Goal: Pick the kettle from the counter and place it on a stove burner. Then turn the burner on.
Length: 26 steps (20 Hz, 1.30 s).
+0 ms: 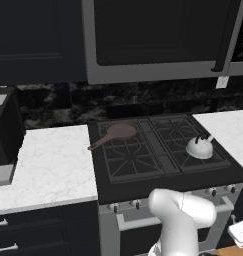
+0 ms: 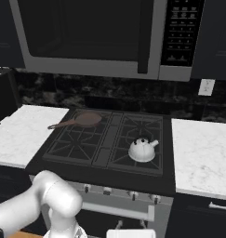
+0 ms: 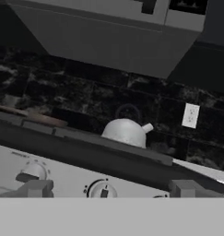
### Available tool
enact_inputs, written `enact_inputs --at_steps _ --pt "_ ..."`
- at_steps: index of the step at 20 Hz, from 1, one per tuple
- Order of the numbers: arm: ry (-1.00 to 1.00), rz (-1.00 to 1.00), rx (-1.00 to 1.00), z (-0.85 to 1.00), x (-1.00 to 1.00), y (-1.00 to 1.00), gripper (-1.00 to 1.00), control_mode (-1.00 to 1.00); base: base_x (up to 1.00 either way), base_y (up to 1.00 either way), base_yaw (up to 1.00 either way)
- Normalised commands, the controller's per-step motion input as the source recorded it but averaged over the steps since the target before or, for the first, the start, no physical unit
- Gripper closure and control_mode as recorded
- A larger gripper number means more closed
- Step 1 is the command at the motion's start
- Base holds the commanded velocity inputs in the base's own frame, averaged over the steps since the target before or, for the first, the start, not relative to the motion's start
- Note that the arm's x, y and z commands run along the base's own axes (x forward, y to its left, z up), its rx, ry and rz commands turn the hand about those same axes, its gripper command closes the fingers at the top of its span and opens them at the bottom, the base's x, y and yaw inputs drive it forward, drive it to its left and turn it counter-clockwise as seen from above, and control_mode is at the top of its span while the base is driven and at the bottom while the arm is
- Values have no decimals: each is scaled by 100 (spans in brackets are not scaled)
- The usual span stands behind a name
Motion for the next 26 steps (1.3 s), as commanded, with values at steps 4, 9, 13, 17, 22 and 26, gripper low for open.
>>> enact_inputs --at_steps 4,9,13,17,22,26 --pt "3 3 0 0 74 0 -100 -100 0 0 0" --pt "1 4 0 0 58 -1 -100 -100 0 0 0" --pt "0 0 0 -13 1 -30 -100 -100 0 0 0" --pt "0 -3 1 -27 -6 -69 -100 -100 0 0 0" --pt "0 0 8 -2 30 -51 -100 -100 0 0 0" --pt "0 0 1 -6 22 -12 -100 -100 0 0 0"
